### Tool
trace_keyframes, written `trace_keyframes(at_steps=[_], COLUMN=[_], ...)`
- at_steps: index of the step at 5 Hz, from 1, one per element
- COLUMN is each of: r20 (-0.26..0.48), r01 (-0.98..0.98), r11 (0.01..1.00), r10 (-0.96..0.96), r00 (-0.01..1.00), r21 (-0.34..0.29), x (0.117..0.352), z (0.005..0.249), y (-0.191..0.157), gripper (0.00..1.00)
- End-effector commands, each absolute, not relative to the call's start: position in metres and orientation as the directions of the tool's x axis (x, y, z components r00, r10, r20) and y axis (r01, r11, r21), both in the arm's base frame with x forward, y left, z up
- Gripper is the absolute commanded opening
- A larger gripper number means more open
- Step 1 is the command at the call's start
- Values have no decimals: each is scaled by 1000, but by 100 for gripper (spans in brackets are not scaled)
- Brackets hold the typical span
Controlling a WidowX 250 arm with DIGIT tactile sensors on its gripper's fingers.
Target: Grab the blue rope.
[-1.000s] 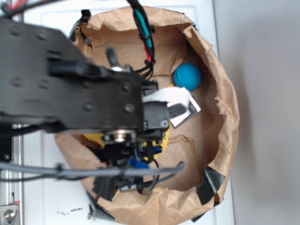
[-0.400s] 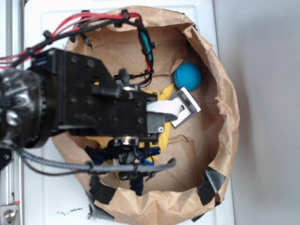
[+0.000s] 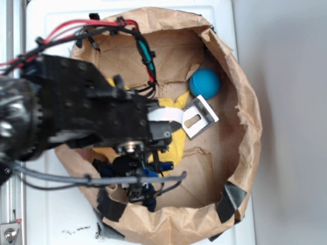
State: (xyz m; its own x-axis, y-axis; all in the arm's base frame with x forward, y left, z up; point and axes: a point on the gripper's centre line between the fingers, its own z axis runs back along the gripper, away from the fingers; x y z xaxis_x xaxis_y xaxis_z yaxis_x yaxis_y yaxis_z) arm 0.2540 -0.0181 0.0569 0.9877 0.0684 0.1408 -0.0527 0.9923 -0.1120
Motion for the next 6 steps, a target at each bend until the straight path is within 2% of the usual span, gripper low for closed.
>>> trace_keyframes(at_steps=[1,3,5,6], r20=[182,218,196,192], r01=[-2,-45,-58,-56], r11=[986,987,994,995], r10=[33,79,75,71], r00=[983,973,978,979], r21=[-165,-156,-94,-79], x=[253,258,268,268], z=[76,59,34,32], y=[-27,-44,-46,-46], gripper=[100,100,100,100])
